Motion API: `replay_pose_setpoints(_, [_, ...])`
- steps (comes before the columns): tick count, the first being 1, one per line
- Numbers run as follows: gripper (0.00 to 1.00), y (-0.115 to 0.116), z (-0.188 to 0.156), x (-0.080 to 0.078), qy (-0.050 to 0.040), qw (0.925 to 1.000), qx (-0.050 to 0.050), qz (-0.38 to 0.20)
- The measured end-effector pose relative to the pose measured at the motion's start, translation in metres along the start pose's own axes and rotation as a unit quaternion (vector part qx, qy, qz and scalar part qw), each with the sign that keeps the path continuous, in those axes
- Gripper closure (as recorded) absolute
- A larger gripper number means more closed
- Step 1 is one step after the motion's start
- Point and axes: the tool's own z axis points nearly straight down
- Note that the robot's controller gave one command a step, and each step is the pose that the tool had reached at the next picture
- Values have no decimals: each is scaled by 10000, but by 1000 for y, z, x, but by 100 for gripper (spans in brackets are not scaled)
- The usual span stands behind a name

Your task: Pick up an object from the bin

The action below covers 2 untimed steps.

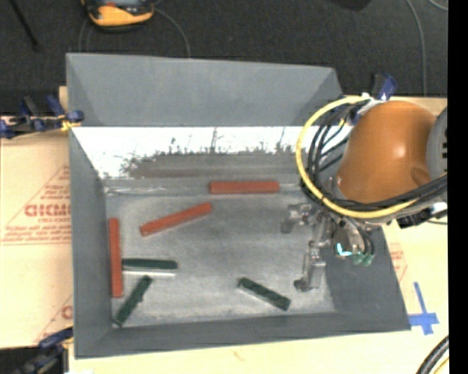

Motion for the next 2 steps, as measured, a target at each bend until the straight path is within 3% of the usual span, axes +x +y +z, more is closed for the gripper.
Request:
replay_pose_setpoints(1, [0,0,-3,-2,-39,10000,4,-8])
replay_pose_setpoints(2, [0,4,37,2,-52,9982,-6,603])
